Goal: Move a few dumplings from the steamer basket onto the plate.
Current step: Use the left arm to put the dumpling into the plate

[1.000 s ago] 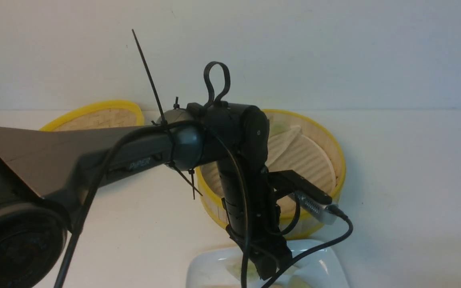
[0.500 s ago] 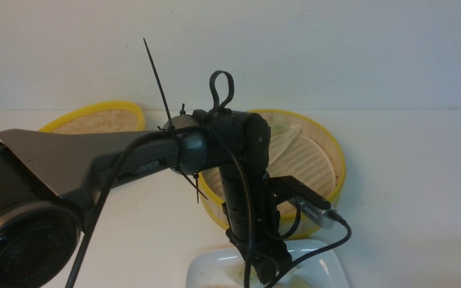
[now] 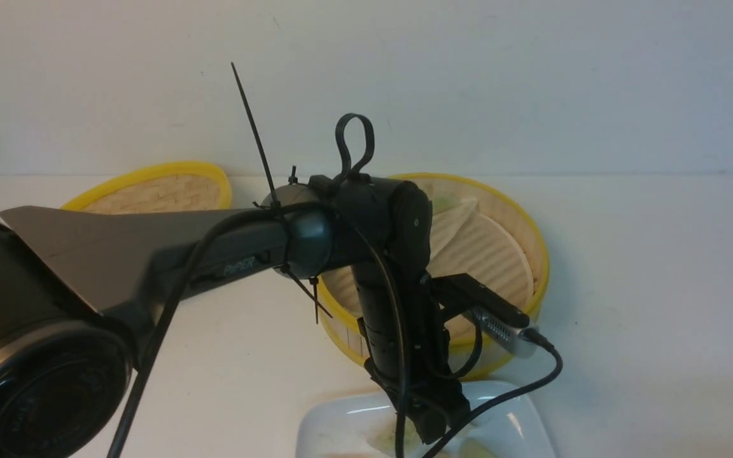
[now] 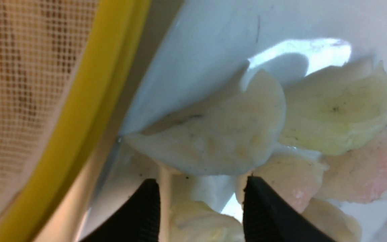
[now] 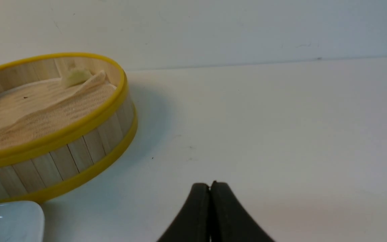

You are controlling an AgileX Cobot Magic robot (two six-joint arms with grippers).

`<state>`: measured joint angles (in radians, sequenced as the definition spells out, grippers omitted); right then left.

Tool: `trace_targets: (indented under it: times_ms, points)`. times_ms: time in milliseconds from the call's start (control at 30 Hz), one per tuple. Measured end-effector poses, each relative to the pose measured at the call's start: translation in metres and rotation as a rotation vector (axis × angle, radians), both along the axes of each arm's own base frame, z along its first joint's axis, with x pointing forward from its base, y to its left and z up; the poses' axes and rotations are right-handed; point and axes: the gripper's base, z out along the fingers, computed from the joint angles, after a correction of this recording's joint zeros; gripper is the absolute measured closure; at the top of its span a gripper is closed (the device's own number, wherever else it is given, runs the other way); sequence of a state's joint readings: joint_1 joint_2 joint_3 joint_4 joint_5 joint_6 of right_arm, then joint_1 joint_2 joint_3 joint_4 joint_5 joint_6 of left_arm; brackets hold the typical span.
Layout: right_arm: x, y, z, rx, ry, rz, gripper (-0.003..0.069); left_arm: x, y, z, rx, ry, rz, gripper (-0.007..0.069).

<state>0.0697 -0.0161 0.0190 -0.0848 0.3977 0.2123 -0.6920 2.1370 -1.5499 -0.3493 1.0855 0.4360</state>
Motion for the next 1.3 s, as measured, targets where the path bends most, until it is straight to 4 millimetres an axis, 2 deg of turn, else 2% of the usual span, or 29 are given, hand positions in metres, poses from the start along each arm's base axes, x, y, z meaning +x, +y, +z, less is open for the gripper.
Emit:
trace_targets:
  times_ms: [567, 833, 1133, 1233, 1300]
  points:
    - [0.0, 0.0, 0.0, 0.0, 0.0, 0.0, 0.0673, 0.014, -0.001, -0.007, 0.034, -0.18, -0.021, 0.0312]
    - [0.0, 0.0, 0.0, 0.0, 0.0, 0.0, 0.0673, 0.03, 0.0, -0.008, 0.052, -0.35, -0.005, 0.0312]
    - [0.0, 0.0, 0.0, 0.001, 0.0, 0.0, 0.0673, 0.04, -0.004, -0.004, 0.067, -0.381, 0.038, 0.0312]
    - [0.0, 0.0, 0.0, 0.001, 0.0, 0.0, 0.0673, 0.042, -0.004, 0.002, 0.094, -0.362, 0.044, 0.0312]
    - [0.0, 0.0, 0.0, 0.001, 0.0, 0.0, 0.0673, 0.043, -0.005, 0.013, 0.115, -0.336, 0.047, 0.0312]
